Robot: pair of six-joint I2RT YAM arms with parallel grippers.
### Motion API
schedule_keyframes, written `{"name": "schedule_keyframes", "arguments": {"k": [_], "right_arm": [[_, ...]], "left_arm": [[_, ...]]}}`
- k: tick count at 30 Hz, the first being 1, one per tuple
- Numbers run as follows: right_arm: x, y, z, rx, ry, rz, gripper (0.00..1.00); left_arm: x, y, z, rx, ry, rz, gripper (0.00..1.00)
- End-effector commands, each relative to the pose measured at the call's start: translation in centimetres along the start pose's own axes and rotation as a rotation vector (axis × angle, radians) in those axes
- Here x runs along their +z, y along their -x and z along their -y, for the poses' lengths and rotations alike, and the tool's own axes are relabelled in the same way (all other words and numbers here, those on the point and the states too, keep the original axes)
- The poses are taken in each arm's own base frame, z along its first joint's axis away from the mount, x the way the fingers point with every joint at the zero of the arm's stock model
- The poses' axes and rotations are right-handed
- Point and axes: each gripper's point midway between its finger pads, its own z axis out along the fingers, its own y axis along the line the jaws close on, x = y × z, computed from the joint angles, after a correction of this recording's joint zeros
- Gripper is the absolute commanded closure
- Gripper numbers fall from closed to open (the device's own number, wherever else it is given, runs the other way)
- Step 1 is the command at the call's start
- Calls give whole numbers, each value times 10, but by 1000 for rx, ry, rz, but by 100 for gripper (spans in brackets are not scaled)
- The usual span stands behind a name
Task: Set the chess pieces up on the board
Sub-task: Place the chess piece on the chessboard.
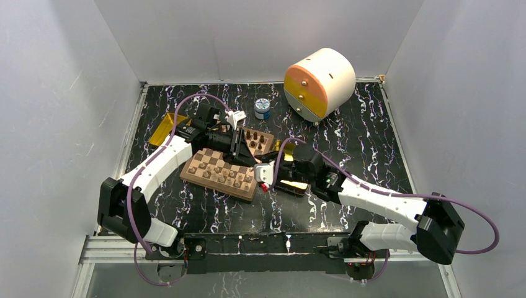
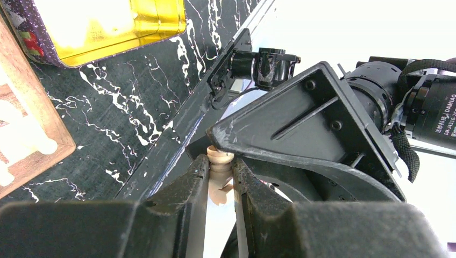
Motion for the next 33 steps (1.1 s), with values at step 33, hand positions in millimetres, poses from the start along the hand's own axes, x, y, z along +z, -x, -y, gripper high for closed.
{"name": "schedule_keyframes", "arguments": {"k": [33], "right_arm": [[-4, 26, 7, 402, -100, 136, 90]], "left_arm": [[-42, 58, 18, 174, 281, 274, 59]]}}
